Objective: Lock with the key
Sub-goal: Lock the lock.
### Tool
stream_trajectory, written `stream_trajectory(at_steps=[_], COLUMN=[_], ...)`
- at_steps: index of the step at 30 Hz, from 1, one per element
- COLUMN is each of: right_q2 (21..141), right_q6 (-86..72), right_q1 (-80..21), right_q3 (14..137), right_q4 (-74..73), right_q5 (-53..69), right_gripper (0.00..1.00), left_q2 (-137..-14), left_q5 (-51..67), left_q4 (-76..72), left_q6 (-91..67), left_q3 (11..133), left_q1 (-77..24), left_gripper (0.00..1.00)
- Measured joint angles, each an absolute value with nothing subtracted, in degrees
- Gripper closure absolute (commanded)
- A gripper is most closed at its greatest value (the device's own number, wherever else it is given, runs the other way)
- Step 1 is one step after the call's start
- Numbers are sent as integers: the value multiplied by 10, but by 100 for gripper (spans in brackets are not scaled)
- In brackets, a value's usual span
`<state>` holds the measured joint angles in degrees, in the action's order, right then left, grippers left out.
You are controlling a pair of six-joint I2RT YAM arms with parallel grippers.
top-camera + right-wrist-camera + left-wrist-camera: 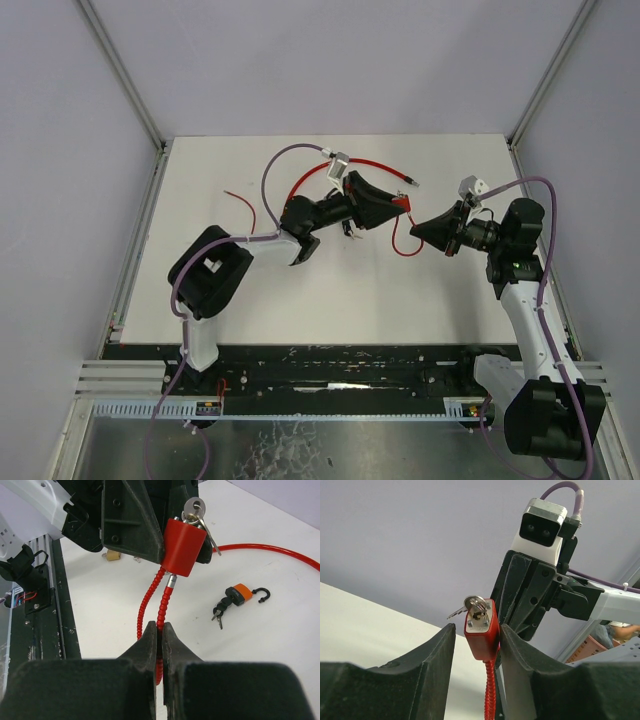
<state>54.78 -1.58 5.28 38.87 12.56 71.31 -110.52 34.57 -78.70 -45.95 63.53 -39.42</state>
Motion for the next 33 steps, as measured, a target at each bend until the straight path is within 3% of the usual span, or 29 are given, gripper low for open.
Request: stream_trajectory(at_steps=[20,25,27,33], right_q2=[569,569,569,569], right_q6=[-8,1,5,20], right_q1=[26,21,19,13], right_q3=[387,387,387,381], right_q4=[136,135,135,136], right_q5=[714,714,713,704], right_gripper=[100,100,100,100], left_q2=[-1123,-1128,-1131,-1137], left_q5=[360,359,359,363], left_q4=[-839,-840,-841,-852], left_q6=[-553,-561,-565,-568], left_q3=[637,642,643,646], left_q1=[-393,-395,-397,-397], left_gripper=[59,81,98,100])
